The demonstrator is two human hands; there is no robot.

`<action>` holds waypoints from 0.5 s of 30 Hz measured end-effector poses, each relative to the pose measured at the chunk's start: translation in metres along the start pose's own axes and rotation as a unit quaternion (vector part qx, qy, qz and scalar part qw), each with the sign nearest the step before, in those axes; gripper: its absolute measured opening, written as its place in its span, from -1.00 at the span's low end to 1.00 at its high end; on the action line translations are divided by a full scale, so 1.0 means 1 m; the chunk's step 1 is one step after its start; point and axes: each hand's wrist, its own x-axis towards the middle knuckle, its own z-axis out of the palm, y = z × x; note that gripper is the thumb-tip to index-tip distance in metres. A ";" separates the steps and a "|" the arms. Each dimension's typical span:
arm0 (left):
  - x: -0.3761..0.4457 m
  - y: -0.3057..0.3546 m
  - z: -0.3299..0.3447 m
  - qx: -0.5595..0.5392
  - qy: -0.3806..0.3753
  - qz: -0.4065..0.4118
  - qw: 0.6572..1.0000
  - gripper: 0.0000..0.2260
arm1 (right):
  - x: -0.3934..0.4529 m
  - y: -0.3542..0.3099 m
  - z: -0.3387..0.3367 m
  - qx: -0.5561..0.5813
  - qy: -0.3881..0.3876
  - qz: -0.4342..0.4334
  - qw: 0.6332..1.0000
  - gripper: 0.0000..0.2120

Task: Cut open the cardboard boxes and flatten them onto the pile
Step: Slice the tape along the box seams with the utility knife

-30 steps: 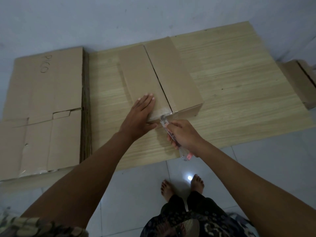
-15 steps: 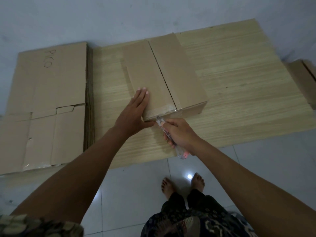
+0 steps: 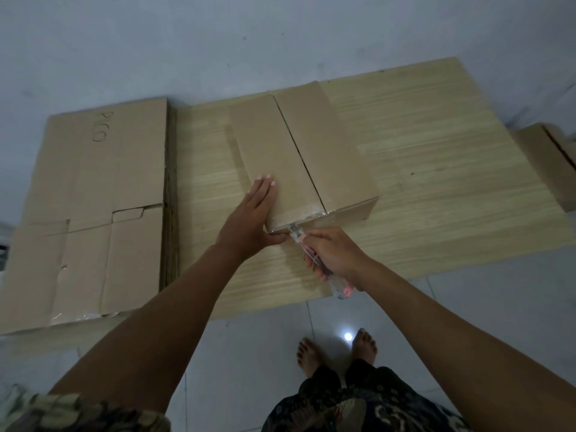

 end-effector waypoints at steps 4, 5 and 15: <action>0.003 -0.007 -0.006 -0.011 -0.051 0.011 0.999 0.18 | -0.003 0.001 -0.005 -0.007 -0.012 0.002 1.000 -0.69; 0.004 -0.008 -0.007 -0.007 -0.065 0.011 0.998 0.19 | -0.003 0.001 -0.003 -0.006 -0.010 0.000 1.000 -0.68; -0.003 0.002 -0.006 0.026 0.000 0.005 1.000 0.16 | -0.012 0.002 -0.006 -0.009 -0.017 0.004 1.000 -0.73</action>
